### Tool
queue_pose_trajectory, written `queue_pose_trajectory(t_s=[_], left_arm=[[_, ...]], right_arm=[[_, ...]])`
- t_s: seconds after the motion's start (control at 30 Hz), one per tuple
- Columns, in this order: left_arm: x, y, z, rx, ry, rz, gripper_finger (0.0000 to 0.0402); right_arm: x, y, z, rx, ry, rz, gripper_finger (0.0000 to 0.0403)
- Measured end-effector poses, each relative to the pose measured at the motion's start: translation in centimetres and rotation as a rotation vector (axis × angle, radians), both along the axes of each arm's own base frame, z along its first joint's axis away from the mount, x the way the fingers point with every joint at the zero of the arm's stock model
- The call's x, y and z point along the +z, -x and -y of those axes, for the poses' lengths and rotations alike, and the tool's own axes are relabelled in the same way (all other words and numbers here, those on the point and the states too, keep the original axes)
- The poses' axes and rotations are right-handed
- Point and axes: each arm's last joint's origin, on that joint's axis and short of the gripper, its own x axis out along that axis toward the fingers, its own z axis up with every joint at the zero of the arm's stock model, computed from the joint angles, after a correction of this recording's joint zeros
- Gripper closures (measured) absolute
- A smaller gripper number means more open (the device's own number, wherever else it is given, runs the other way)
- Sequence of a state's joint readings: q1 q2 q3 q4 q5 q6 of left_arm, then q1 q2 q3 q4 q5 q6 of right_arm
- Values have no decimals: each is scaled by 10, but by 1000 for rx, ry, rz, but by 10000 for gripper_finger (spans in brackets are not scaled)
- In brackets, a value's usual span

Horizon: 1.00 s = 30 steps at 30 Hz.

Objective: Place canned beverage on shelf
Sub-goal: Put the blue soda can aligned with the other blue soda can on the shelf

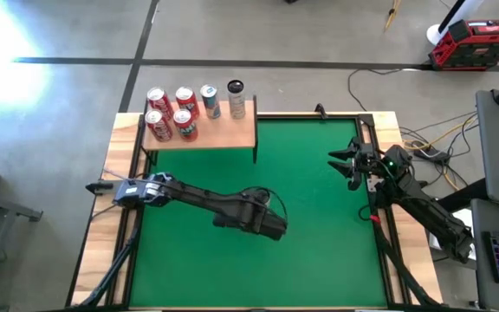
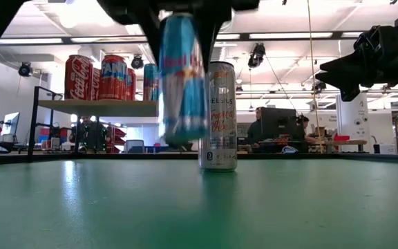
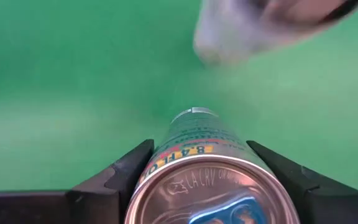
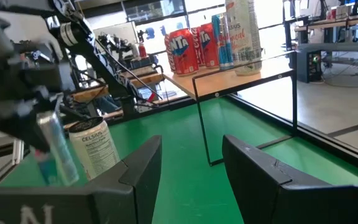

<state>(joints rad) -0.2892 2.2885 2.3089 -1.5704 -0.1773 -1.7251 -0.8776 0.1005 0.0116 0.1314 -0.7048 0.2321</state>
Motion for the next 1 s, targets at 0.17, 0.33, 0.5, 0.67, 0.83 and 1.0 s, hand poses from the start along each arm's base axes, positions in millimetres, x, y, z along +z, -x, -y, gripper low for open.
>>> queue_pose_trajectory(t_s=[0.17, 0.33, 0.5, 0.67, 0.83, 1.0], left_arm=[[44, 16, -18, -173, -112, 89, 192], [78, 32, -45, -351, -171, 117, 184], [100, 44, -84, -368, -179, 135, 167], [105, 51, -118, -336, -122, 132, 166], [113, 59, -141, -332, -127, 139, 165], [117, 64, -162, -343, -150, 130, 164]], right_arm=[[0, 0, 0, 0, 0, 0, 241], [0, 0, 0, 0, 0, 0, 241], [0, 0, 0, 0, -1, 0, 241], [0, 0, 0, 0, -1, -1, 241], [0, 0, 0, 0, -1, -1, 241], [0, 0, 0, 0, -1, -1, 241]])
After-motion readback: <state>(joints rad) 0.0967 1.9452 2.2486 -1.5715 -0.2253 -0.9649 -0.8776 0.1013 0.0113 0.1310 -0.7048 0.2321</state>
